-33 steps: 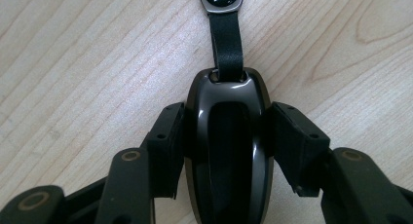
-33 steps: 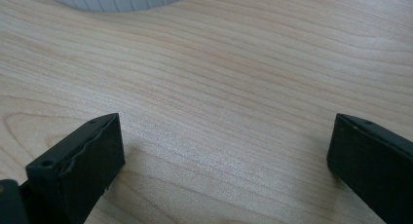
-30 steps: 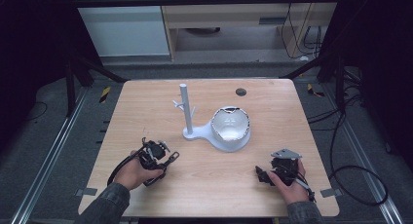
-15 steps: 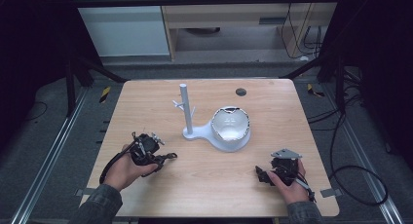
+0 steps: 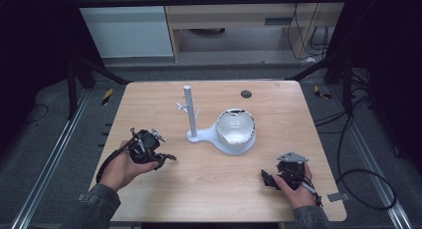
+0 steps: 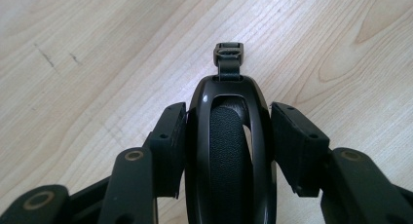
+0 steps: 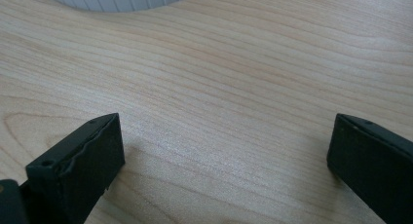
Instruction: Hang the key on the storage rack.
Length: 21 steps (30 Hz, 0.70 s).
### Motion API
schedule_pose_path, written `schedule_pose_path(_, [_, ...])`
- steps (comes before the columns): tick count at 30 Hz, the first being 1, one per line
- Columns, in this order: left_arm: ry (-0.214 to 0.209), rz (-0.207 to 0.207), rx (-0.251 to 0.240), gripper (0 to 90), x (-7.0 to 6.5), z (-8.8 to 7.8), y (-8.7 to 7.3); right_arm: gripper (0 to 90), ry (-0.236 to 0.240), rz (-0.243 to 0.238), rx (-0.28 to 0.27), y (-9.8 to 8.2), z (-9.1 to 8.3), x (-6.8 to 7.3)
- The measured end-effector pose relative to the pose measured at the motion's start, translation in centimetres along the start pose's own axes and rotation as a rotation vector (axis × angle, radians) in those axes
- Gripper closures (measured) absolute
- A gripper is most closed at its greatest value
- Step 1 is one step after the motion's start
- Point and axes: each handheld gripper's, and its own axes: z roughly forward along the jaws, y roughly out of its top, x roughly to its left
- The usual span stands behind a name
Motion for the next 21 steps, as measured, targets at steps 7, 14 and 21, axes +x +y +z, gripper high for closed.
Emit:
schedule_pose_path(7, [0.012,-0.009,-0.042,49.1,0.7,-2.1,0.5,0.5,0.0,0.001,0.0,0.0,0.0,0.0])
schedule_pose_path(14, [0.022,-0.025,-0.085,49.1,1.6,-4.3,1.0,0.5,-0.001,0.001,0.0,0.0,0.0,0.0])
schedule_pose_path(21, [0.043,-0.03,-0.133,49.1,2.4,-6.8,1.9,0.5,0.0,0.001,0.0,0.0,0.0,0.0])
